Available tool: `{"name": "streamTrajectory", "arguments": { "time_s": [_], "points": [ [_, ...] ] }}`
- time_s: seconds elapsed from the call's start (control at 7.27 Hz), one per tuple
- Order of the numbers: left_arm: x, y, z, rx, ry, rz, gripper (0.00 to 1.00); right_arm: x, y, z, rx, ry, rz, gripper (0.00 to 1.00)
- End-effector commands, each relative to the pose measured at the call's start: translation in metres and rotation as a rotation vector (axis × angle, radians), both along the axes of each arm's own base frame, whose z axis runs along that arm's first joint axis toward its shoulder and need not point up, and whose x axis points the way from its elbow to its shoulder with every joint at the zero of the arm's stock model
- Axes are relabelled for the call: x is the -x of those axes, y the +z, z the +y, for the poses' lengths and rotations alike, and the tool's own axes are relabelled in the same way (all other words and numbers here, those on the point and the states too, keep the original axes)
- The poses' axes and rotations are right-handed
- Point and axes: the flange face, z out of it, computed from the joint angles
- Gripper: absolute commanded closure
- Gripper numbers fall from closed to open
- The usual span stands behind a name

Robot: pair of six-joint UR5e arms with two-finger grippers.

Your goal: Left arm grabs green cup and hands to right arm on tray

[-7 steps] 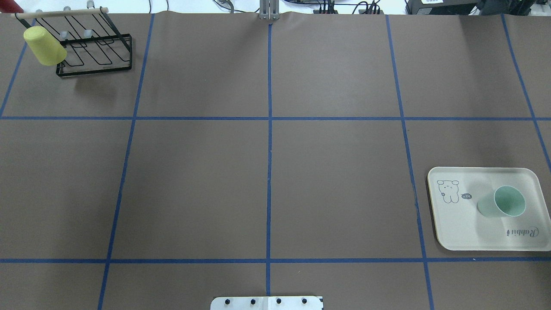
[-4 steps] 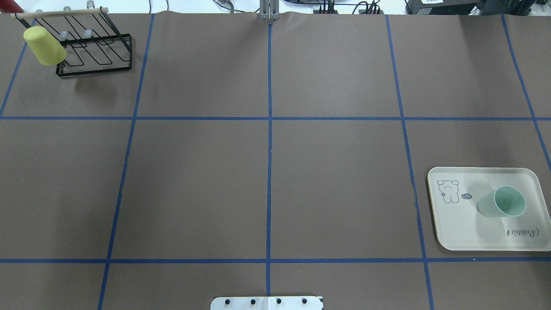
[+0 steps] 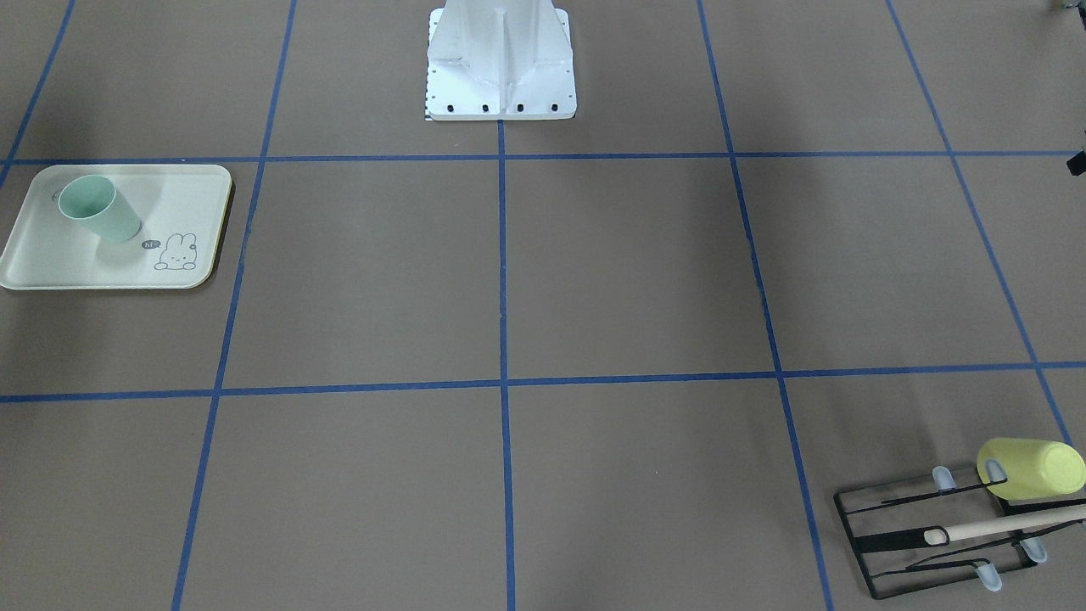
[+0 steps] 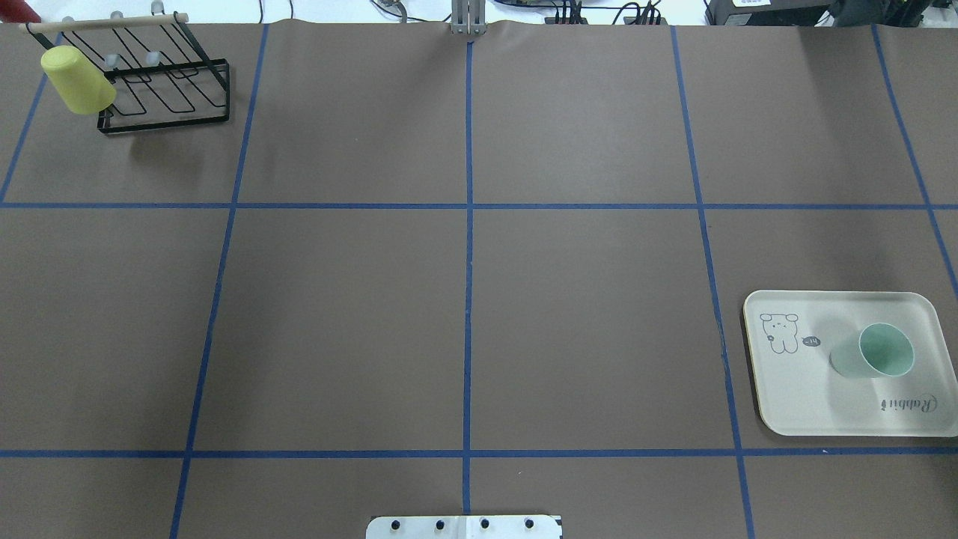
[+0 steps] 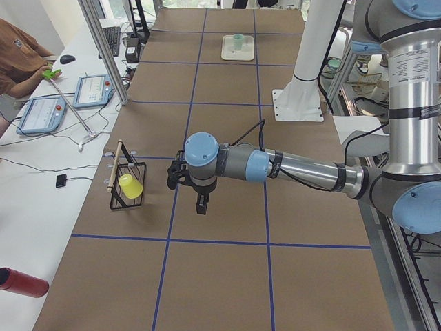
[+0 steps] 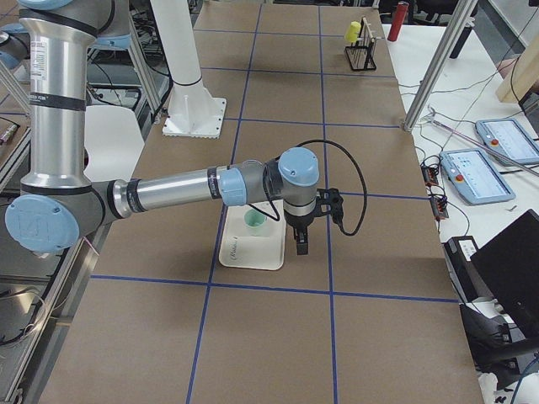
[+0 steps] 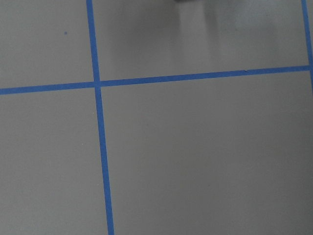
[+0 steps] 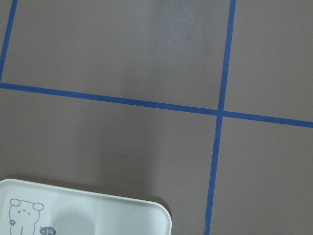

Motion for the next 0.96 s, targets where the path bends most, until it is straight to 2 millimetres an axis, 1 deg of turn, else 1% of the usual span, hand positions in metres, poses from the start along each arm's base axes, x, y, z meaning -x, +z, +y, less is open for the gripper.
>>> {"name": "streamTrajectory", "arguments": {
  "time_s": [0.0, 0.41, 0.83],
  "points": [
    [0.0033, 0.0013, 0.0017, 0.008, -0.008, -0.008, 0.00, -0.0039, 0.0103, 0.0071, 0.022, 0.008, 0.001, 0.00],
    [0.0035, 0.0094, 0.0047, 0.030, -0.011, -0.010, 0.00, -0.0046, 0.0093, 0.0077, 0.020, 0.010, 0.001, 0.00],
    [0.0030, 0.0080, 0.0046, 0.025, -0.010, -0.013, 0.00, -0.0049, 0.0093, 0.0090, 0.020, 0.011, 0.004, 0.00]
  ]
}}
